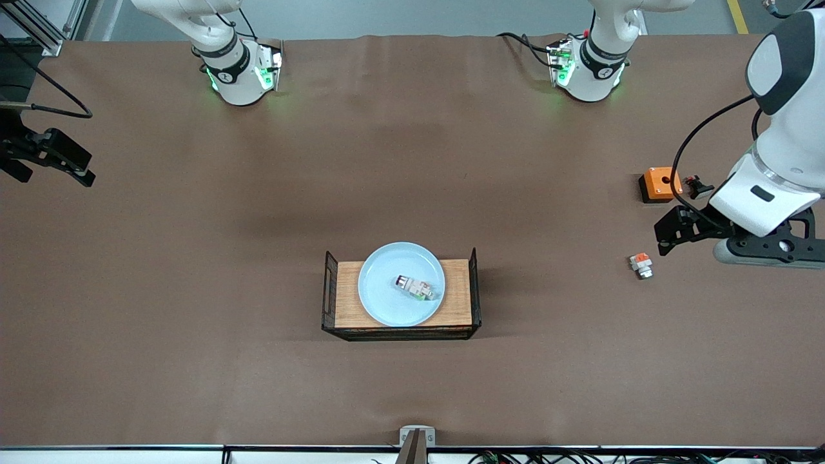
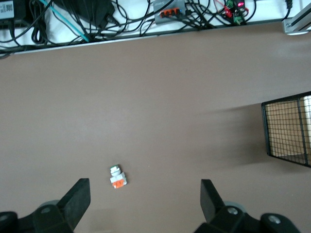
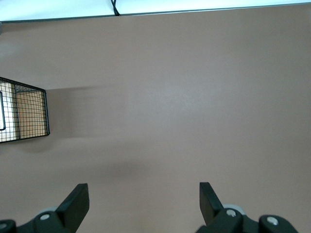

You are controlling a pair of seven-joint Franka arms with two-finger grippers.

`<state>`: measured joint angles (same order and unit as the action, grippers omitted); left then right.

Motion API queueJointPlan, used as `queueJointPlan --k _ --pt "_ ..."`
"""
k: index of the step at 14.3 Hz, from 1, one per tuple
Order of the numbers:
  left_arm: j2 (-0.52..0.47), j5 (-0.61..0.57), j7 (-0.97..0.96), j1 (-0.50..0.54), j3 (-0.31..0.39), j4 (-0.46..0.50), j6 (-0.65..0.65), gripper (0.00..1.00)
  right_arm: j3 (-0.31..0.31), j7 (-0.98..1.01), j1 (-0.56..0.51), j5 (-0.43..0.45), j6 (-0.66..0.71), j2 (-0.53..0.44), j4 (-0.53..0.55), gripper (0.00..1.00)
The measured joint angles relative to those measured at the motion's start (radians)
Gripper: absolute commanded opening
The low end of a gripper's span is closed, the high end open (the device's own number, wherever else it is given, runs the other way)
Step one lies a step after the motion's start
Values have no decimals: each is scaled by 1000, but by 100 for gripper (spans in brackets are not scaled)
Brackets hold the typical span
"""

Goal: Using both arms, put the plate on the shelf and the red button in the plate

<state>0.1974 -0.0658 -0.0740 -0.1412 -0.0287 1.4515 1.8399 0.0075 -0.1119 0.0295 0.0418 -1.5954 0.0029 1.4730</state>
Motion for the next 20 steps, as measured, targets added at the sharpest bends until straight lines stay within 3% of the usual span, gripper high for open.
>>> queueJointPlan --k 8,12,16,20 --pt "-87 46 15 76 -16 109 17 100 0 0 -4 0 0 0 0 100" --pt "-147 64 -22 193 -112 184 41 100 0 0 -5 0 1 0 0 100" --pt "-154 64 -101 201 -126 188 44 100 1 0 -5 0 1 0 0 100" --pt "-155 60 -45 202 -127 176 80 100 2 17 -5 0 1 0 0 100"
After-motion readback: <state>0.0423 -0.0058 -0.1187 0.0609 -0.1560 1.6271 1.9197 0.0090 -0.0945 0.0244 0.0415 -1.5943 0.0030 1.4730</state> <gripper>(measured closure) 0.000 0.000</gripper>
